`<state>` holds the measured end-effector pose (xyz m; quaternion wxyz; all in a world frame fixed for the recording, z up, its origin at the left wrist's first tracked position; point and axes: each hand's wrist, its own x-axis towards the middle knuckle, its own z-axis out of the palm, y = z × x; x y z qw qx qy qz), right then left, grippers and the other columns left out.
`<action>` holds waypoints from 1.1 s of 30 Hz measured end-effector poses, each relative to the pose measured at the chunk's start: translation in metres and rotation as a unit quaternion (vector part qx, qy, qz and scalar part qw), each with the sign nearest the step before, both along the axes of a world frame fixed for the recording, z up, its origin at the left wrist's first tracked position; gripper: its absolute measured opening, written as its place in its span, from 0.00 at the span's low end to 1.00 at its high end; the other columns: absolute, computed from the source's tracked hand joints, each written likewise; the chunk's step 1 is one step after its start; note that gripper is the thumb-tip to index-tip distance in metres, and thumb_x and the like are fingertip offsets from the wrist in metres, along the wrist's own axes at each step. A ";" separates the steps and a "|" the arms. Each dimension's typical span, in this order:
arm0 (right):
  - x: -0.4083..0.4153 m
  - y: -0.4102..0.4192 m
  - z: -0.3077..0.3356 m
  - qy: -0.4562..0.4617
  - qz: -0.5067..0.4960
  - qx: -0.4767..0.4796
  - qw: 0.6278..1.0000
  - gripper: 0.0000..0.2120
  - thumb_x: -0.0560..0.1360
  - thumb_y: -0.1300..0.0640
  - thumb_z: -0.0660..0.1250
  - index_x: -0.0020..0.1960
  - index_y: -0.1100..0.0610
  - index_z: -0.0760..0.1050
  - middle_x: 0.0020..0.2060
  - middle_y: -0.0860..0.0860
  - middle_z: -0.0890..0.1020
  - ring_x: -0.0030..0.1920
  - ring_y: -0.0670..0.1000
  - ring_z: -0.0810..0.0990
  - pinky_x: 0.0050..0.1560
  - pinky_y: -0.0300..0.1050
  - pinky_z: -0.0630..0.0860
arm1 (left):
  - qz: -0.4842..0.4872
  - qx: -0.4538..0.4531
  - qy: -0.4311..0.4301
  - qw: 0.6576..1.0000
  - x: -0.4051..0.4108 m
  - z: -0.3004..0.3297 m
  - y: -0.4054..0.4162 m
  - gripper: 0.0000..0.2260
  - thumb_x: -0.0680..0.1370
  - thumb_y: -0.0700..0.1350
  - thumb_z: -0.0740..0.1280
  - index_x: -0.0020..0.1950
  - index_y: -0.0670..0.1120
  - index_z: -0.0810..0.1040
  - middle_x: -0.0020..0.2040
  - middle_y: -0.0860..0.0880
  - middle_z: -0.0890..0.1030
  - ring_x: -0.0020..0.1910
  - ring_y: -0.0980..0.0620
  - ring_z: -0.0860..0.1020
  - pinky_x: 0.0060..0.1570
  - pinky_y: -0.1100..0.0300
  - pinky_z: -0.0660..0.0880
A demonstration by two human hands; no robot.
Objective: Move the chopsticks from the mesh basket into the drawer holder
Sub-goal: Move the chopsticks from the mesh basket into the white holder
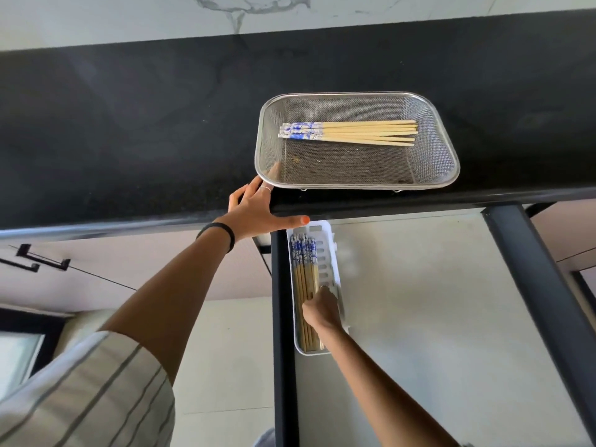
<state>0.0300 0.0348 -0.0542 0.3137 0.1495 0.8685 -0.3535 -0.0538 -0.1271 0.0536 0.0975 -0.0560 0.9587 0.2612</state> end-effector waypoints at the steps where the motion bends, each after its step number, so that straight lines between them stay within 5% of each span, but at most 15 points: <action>1: 0.001 0.001 -0.001 0.005 -0.002 0.004 1.000 0.18 0.72 0.69 0.58 0.62 0.69 0.69 0.61 0.64 0.76 0.61 0.61 0.77 0.57 0.47 0.75 | -0.002 -0.001 0.000 1.000 0.000 0.001 0.000 0.49 0.63 0.71 0.66 0.74 0.61 0.40 0.75 0.53 0.51 0.72 0.52 0.48 0.68 0.57 0.41; 4: 0.006 0.002 -0.005 0.026 -0.006 0.007 1.000 0.14 0.70 0.72 0.58 0.54 0.69 0.73 0.55 0.64 0.79 0.56 0.61 0.79 0.52 0.45 0.77 | -0.007 -0.007 0.003 1.000 0.001 0.002 0.002 0.48 0.64 0.70 0.66 0.75 0.59 0.42 0.75 0.52 0.51 0.72 0.52 0.48 0.67 0.58 0.40; 9: 0.014 0.000 -0.005 0.058 0.015 0.030 0.998 0.19 0.73 0.71 0.55 0.64 0.65 0.67 0.63 0.60 0.72 0.63 0.60 0.73 0.64 0.51 0.72 | -0.004 -0.016 -0.005 1.000 0.001 0.003 0.003 0.48 0.64 0.70 0.65 0.75 0.59 0.42 0.75 0.53 0.50 0.72 0.52 0.48 0.67 0.58 0.40; 19: 0.018 0.009 -0.003 0.171 0.088 0.052 0.980 0.26 0.75 0.73 0.50 0.73 0.63 0.59 0.66 0.58 0.68 0.67 0.58 0.69 0.69 0.48 0.66 | 0.005 -0.009 -0.013 1.000 0.001 0.001 0.002 0.49 0.63 0.72 0.65 0.74 0.62 0.39 0.76 0.53 0.50 0.73 0.51 0.47 0.67 0.57 0.40; 33: 0.020 0.009 -0.008 0.164 0.124 0.038 0.978 0.33 0.72 0.69 0.59 0.75 0.62 0.54 0.71 0.57 0.63 0.71 0.59 0.64 0.73 0.47 0.62 | 0.006 -0.015 0.002 1.000 0.002 0.002 0.004 0.49 0.63 0.70 0.67 0.74 0.61 0.39 0.75 0.52 0.51 0.72 0.52 0.47 0.67 0.58 0.40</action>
